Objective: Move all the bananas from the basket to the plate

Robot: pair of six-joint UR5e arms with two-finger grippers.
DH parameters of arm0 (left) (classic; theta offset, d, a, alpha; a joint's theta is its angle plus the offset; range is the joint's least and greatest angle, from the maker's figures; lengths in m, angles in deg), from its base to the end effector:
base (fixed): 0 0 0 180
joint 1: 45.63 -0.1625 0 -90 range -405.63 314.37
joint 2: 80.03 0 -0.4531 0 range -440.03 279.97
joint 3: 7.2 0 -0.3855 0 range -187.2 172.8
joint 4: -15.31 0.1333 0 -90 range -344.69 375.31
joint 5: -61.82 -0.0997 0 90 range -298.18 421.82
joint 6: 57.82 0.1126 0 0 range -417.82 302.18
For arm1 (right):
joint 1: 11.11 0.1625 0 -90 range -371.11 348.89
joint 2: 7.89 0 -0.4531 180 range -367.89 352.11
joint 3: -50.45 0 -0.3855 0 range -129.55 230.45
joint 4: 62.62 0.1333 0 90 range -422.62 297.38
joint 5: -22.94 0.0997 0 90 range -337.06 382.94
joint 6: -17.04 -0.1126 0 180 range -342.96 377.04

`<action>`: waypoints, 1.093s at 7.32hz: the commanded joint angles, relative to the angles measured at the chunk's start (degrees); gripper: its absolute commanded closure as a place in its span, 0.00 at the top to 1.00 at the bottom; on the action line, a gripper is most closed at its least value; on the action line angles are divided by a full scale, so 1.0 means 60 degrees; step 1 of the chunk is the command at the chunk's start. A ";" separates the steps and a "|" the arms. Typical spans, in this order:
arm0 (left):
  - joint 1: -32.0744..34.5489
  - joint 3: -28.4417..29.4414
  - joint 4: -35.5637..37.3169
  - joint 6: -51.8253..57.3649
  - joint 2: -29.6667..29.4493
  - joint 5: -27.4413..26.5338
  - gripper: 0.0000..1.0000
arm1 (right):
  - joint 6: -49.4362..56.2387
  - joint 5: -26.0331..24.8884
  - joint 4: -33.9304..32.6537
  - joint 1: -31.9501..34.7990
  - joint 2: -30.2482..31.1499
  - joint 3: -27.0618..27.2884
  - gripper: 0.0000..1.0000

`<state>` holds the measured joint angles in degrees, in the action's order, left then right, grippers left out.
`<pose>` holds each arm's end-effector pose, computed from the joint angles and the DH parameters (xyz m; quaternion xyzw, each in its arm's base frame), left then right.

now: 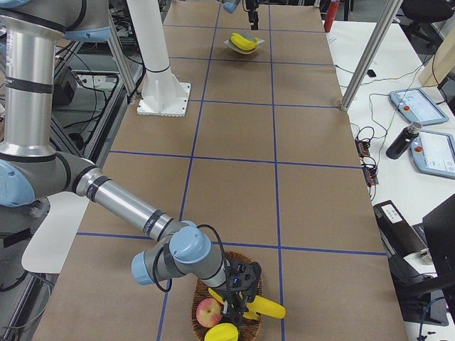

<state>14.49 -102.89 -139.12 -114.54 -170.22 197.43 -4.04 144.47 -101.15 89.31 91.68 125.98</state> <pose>0.1997 -0.4536 0.5088 0.1690 0.5946 0.0422 0.7849 0.1472 -0.3892 0.8056 0.2027 -0.2840 0.1918 0.9173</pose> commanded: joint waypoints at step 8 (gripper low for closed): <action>-0.0060 0.0216 0.0073 -0.1467 -0.1517 -0.0161 1.00 | -0.3876 -0.1758 0.0768 -0.7468 -0.4360 0.1605 0.00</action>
<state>14.23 -101.64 -138.76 -119.29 -176.46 196.46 -20.80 140.28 -96.54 52.92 69.57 134.55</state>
